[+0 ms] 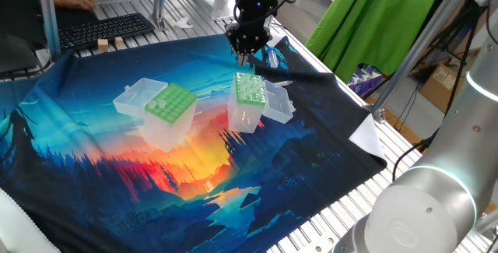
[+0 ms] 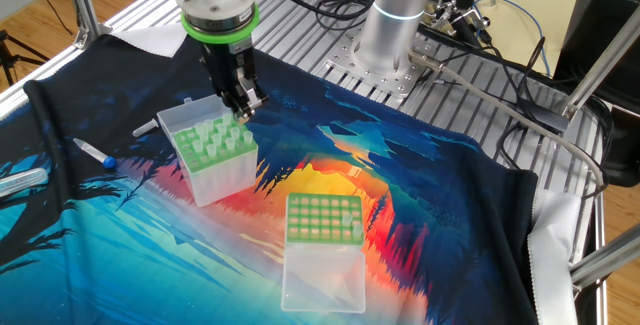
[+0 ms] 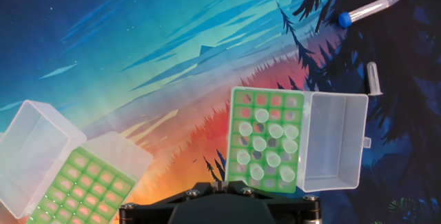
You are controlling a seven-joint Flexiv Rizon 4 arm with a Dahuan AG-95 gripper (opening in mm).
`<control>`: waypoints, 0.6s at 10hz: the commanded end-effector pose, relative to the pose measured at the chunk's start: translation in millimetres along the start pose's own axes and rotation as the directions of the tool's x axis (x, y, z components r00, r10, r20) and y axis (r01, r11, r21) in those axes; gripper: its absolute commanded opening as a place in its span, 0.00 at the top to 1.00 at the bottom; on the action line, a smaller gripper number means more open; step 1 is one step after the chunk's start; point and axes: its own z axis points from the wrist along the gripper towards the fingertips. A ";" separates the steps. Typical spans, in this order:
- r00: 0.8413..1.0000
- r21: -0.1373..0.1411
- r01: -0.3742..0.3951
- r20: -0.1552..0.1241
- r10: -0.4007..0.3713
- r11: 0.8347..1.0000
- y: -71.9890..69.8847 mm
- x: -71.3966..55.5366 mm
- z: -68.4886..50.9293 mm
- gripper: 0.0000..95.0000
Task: Transfer all large pipette tips from one holder to another
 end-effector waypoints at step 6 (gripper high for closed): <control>1.000 -0.002 0.007 0.000 -0.007 1.000 -1.3 3.9 1.9 1.00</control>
